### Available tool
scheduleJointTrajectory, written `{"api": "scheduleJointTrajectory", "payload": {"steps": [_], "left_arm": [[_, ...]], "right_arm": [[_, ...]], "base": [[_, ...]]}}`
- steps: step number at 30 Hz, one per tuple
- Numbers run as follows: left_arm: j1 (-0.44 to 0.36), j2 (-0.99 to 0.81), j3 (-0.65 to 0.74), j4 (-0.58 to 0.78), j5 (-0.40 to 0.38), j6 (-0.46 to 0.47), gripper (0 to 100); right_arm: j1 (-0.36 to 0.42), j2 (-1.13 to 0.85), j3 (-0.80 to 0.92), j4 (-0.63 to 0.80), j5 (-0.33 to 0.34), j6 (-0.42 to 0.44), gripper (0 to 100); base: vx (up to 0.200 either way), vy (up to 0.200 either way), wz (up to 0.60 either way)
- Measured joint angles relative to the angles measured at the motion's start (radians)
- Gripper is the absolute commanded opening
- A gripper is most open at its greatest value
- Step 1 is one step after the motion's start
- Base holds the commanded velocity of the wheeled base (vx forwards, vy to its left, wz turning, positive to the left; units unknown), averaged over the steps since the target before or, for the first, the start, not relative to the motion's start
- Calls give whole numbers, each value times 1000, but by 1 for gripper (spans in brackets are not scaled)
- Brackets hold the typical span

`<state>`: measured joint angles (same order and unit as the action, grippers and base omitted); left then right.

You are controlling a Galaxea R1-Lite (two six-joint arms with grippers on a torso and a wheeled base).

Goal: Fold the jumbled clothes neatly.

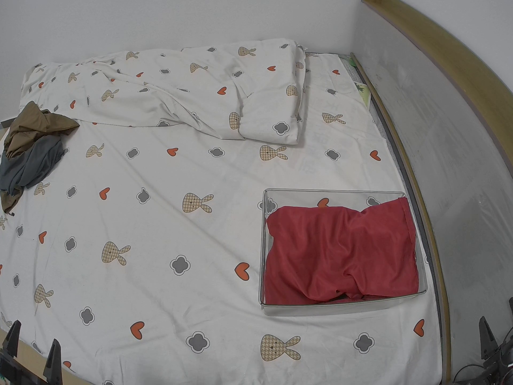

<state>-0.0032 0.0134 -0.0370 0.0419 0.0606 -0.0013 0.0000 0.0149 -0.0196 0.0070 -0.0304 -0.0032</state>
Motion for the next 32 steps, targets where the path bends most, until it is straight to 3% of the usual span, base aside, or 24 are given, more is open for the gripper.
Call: {"api": "scheduleJointTrajectory", "payload": {"steps": [5,32], "left_arm": [[0,0,16,-40,-64,0,100],[0,1,19,-41,-65,-3,100]], "right_arm": [[0,0,1,-10,9,0,100],[1,1,2,-11,19,-4,100]], "base": [[0,0,0],[0,0,0]]}}
